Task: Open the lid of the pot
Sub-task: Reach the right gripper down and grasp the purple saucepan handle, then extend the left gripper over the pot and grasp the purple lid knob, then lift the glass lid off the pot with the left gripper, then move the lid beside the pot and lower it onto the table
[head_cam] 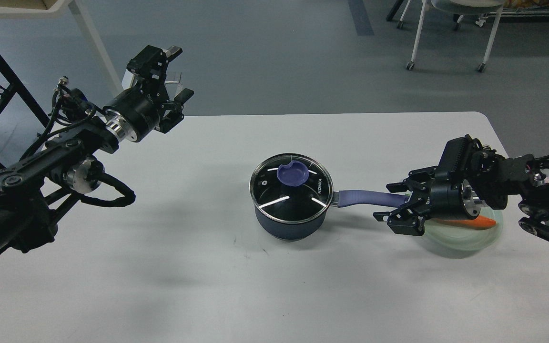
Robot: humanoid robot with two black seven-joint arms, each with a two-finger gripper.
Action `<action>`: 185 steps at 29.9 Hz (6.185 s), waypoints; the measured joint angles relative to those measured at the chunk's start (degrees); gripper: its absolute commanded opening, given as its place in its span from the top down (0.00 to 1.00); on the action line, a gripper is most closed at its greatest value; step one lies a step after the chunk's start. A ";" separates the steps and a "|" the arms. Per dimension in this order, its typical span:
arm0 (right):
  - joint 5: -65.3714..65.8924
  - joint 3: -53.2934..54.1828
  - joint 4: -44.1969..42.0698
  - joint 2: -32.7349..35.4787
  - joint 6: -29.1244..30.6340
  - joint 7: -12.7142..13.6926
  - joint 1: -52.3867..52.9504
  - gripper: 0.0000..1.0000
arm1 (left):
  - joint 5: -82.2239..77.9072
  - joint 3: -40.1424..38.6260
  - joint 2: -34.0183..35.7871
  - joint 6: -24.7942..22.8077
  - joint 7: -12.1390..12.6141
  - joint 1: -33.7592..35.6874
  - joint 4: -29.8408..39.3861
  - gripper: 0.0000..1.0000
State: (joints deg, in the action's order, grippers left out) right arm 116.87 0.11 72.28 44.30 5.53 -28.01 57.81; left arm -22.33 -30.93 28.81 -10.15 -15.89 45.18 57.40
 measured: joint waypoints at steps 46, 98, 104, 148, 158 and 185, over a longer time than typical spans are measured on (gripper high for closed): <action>0.19 -1.57 2.96 2.46 0.02 -0.01 0.64 0.81 | -55.31 6.43 -0.52 8.54 0.10 2.37 18.96 0.03; -0.05 -3.29 6.20 3.20 0.67 0.01 1.61 0.80 | -89.83 27.68 -6.56 19.52 0.51 7.83 7.99 0.11; -0.05 -3.29 6.20 3.17 0.67 0.01 1.67 0.80 | -89.41 27.68 -7.95 19.61 0.50 7.83 7.55 0.11; -0.07 -3.89 6.42 3.21 0.62 0.00 1.49 0.80 | -83.02 27.64 -5.31 20.62 -0.15 9.99 7.60 0.47; -0.06 -3.90 6.38 3.75 0.62 0.01 1.51 0.80 | -81.17 27.58 9.42 20.83 -2.09 9.69 16.01 0.48; -0.15 -3.90 6.33 4.16 0.62 0.01 1.51 0.80 | -80.98 30.38 28.46 31.17 -6.31 -9.60 12.07 0.47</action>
State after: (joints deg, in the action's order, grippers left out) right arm 116.71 -3.78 78.61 48.46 6.15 -28.00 59.32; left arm -103.31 -0.55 57.27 21.02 -22.20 35.58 69.47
